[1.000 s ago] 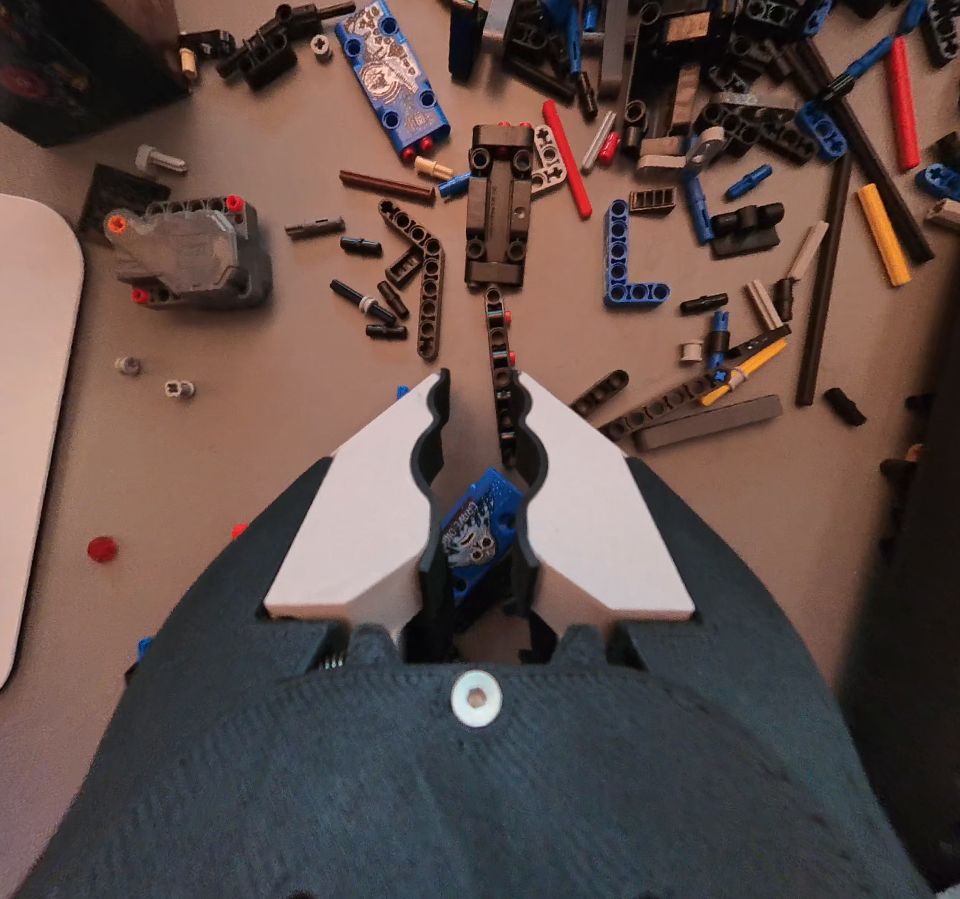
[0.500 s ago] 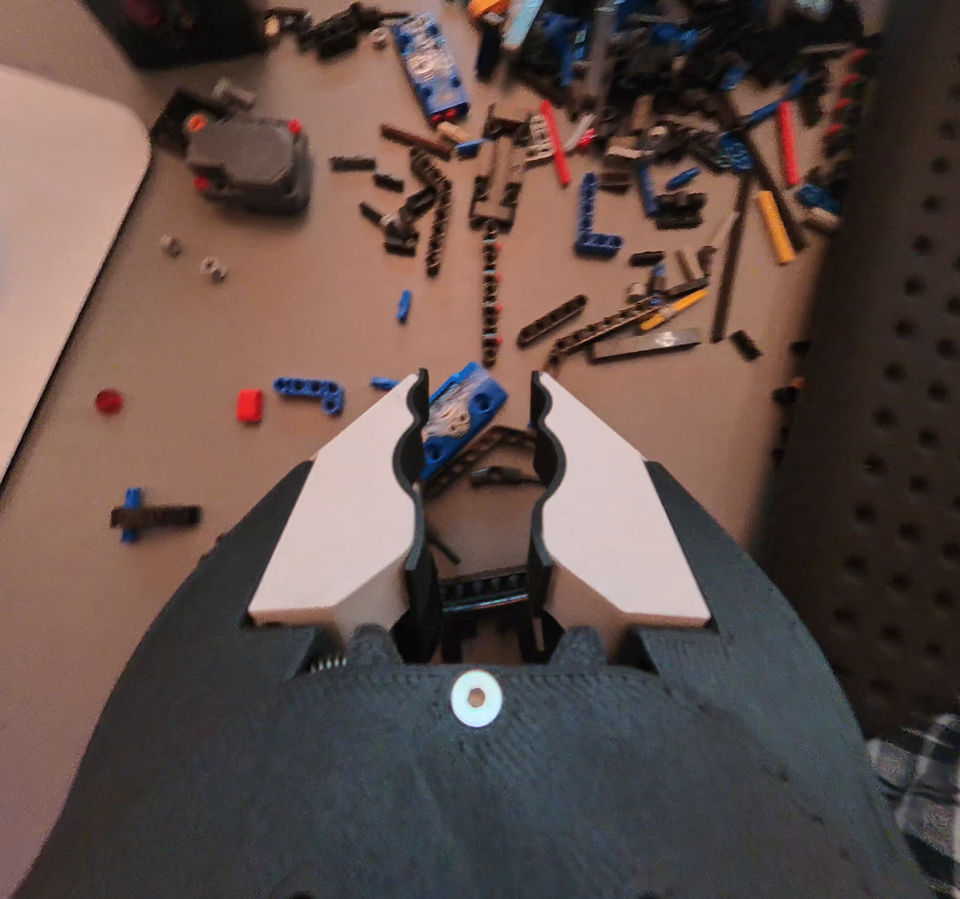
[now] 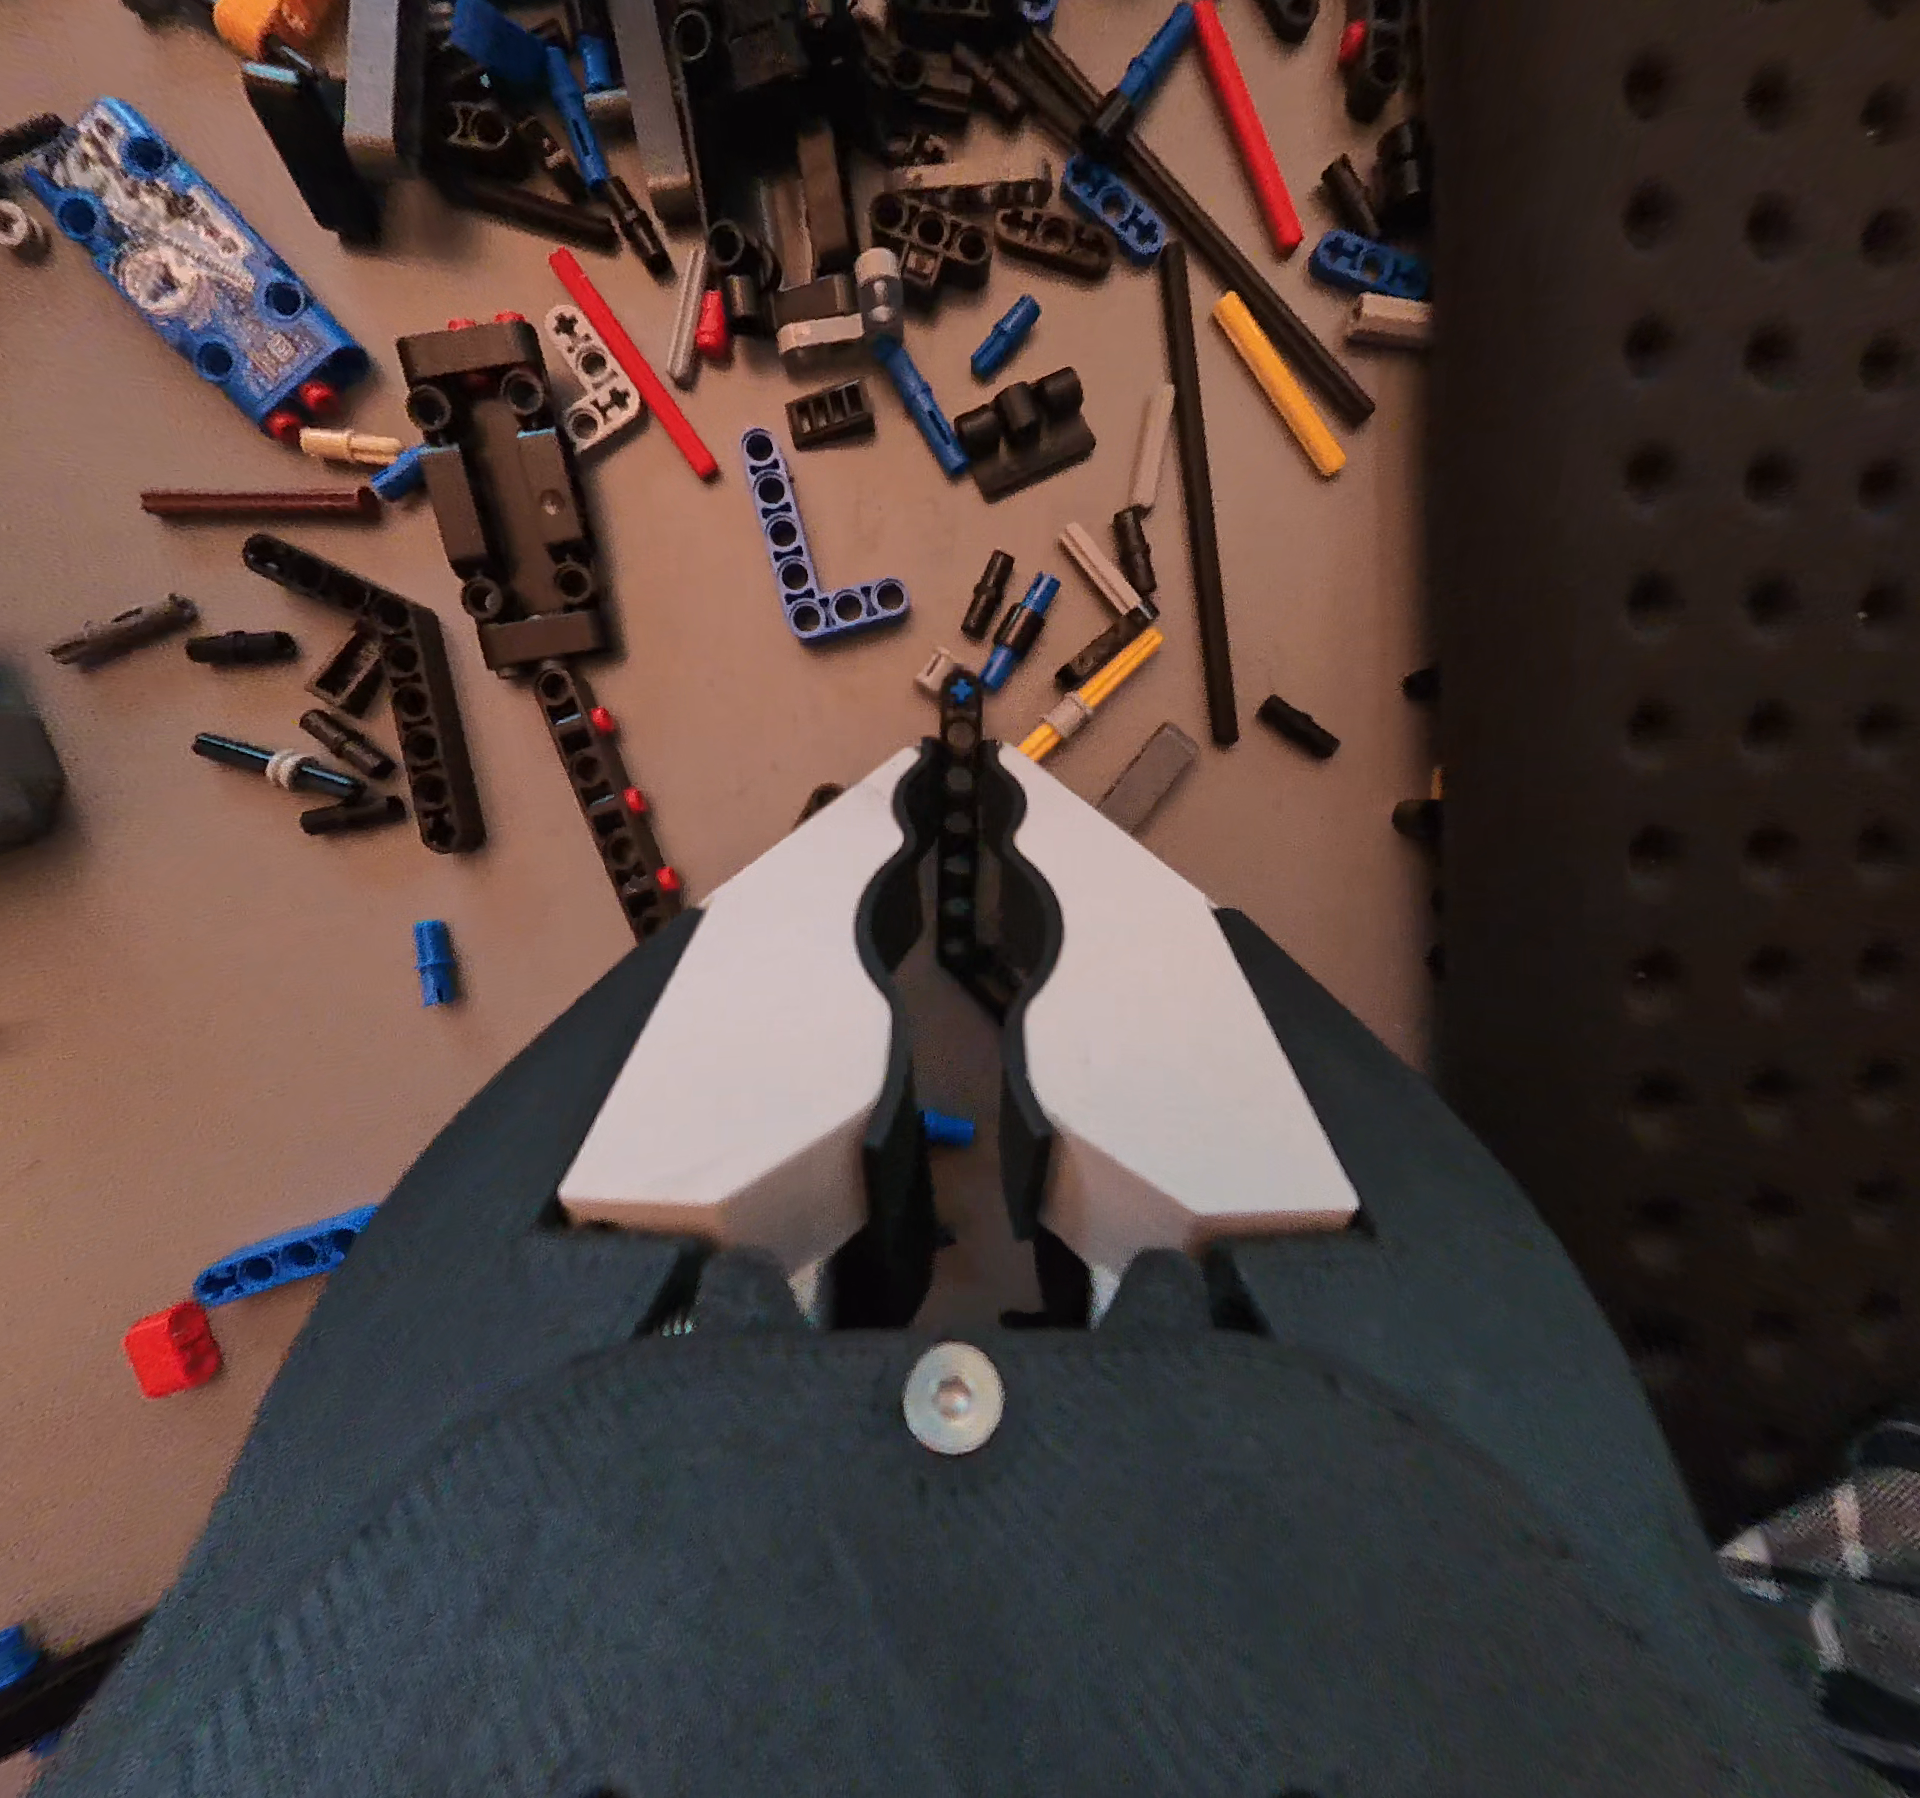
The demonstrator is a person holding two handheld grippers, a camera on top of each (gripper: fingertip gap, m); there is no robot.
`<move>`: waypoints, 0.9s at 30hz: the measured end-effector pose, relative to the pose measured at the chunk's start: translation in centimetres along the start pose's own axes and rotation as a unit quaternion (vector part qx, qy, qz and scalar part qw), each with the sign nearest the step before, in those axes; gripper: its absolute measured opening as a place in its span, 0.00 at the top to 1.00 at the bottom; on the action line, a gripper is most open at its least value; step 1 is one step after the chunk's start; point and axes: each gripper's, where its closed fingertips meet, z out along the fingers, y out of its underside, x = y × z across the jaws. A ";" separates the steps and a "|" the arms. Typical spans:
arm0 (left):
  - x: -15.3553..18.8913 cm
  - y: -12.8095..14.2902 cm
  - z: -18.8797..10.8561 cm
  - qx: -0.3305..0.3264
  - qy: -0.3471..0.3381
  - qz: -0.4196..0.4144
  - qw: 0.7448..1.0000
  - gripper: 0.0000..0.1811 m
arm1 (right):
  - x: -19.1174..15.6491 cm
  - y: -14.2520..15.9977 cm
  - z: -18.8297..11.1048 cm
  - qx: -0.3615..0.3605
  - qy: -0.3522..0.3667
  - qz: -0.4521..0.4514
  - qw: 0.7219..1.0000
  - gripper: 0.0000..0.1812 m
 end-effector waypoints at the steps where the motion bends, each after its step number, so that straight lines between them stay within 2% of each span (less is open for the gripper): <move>1: -0.1 -0.5 -0.2 0.013 -0.001 0.000 1.000 0.97 | -0.4 -0.2 0.0 0.004 -0.008 -0.002 1.000 0.90; 3: -0.5 -2.0 -1.0 0.058 -0.008 -0.006 0.998 0.97 | -1.6 -1.2 -0.2 0.028 -0.038 -0.004 0.999 0.91; 8: -2.6 -6.2 -3.3 0.181 -0.050 -0.017 0.982 0.98 | -6.8 -5.0 -1.7 0.118 -0.167 0.004 0.979 0.90; 10: -2.7 -7.6 -3.8 0.214 -0.054 -0.011 0.975 0.98 | -7.9 -5.8 -1.7 0.132 -0.183 0.001 0.974 0.90; 16: -2.6 -9.6 -3.4 0.236 -0.061 0.005 0.970 0.97 | -9.4 -5.8 -0.9 0.117 -0.188 -0.026 0.975 0.91; 21: -2.6 -10.1 -3.3 0.242 -0.063 0.007 0.968 0.97 | -10.0 -5.3 -0.3 0.095 -0.175 -0.056 0.978 0.98; 27: -2.9 -10.7 -3.5 0.257 -0.079 0.017 0.963 0.97 | -9.7 -5.6 -0.5 0.095 -0.152 -0.078 0.981 0.99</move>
